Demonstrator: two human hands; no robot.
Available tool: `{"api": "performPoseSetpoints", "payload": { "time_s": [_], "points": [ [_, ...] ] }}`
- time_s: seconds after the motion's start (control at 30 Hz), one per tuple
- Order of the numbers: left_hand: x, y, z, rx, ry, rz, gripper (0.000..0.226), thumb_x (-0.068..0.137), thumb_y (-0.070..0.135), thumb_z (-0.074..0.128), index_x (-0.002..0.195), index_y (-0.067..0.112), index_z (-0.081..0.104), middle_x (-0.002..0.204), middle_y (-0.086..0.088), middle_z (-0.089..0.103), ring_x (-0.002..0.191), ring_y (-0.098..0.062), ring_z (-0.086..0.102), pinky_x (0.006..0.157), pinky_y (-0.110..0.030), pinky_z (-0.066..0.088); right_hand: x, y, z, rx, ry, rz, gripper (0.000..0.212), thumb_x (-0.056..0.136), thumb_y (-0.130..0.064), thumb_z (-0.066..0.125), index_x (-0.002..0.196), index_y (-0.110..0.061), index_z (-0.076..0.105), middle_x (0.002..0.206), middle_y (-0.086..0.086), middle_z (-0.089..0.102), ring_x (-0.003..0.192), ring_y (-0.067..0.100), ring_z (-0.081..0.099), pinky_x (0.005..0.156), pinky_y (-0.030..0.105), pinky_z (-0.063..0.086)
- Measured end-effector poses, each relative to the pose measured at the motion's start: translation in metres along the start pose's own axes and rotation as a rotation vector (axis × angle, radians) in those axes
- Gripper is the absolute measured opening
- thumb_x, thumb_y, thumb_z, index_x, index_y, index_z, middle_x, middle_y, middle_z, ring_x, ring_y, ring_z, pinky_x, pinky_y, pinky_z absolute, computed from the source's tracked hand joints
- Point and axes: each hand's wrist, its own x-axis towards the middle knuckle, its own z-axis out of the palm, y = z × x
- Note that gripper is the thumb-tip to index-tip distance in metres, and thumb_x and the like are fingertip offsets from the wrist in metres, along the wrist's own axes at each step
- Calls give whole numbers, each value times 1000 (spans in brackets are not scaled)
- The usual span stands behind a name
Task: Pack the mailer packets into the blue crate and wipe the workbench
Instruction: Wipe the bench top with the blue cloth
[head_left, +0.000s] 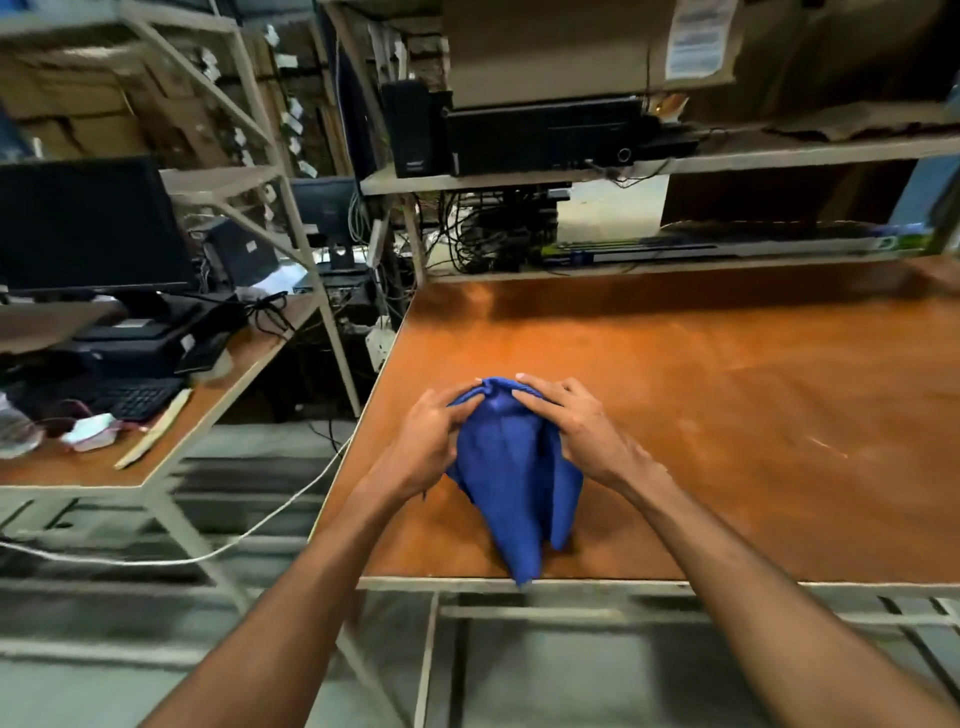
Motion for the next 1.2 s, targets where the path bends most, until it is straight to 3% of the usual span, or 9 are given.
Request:
{"api": "performPoseSetpoints", "payload": {
  "time_s": [0.17, 0.27, 0.33, 0.47, 0.63, 0.8, 0.93, 1.1, 1.2],
  "points": [
    [74, -98, 16, 44, -27, -87, 46, 80, 3, 51, 124, 1, 65, 132, 0, 57, 122, 2, 49, 100, 0, 27, 75, 76, 63, 82, 0, 49, 78, 59, 15, 38, 132, -2, 57, 141, 15, 53, 89, 25, 46, 91, 25, 37],
    [121, -139, 18, 62, 8, -84, 49, 84, 15, 42, 124, -1, 64, 133, 1, 54, 124, 11, 42, 103, -2, 26, 126, 121, 80, 97, 24, 51, 65, 68, 11, 37, 128, 1, 60, 136, 19, 56, 96, 36, 59, 95, 29, 36],
    [156, -167, 17, 48, 10, -101, 44, 85, 11, 44, 120, -3, 66, 129, -2, 57, 120, 6, 44, 101, 1, 24, 164, 151, 90, 123, 56, 70, 58, 67, 14, 45, 122, 2, 64, 130, 20, 60, 101, 41, 61, 93, 33, 38],
    [219, -232, 24, 112, -30, -165, 47, 82, 2, 46, 126, 2, 65, 135, -11, 59, 124, -25, 54, 107, -8, 27, 225, 196, 106, 127, 90, 134, 50, 70, 11, 47, 114, -1, 68, 123, 17, 64, 96, 40, 62, 88, 26, 37],
    [287, -313, 48, 53, 5, -339, 47, 81, -6, 52, 124, 7, 66, 136, -11, 56, 126, -29, 53, 106, -12, 27, 292, 261, 145, 129, -39, 346, 51, 79, 13, 51, 124, -7, 65, 138, 18, 52, 117, 42, 51, 104, 27, 31],
    [308, -405, 100, 240, -224, -507, 65, 91, 38, 63, 149, 25, 38, 161, -15, 18, 140, -41, 31, 111, -54, 34, 308, 301, 203, -171, -423, 542, 57, 96, -39, 53, 149, -31, 33, 159, 10, 20, 136, 40, 26, 109, 57, 27],
    [272, -446, 128, 147, -210, -502, 54, 93, 37, 57, 143, 23, 45, 156, -10, 31, 139, -32, 36, 111, -50, 36, 286, 296, 249, -238, -461, 457, 58, 96, -57, 39, 148, -32, 33, 158, 2, 28, 141, 28, 28, 114, 50, 20],
    [255, -478, 120, 160, -39, -485, 47, 95, 43, 39, 133, 20, 52, 139, -6, 47, 128, -28, 46, 109, -45, 38, 299, 291, 298, -203, -578, 534, 70, 82, -84, 22, 145, -61, 0, 165, -3, -3, 149, 36, -1, 114, 63, -3],
    [254, -489, 119, 248, -17, -476, 50, 96, 49, 32, 132, 20, 50, 138, -4, 48, 131, -24, 43, 110, -43, 33, 318, 306, 313, -202, -603, 547, 68, 81, -86, 19, 142, -65, -3, 164, -6, -10, 149, 35, -9, 113, 65, -7]
  ]
}}
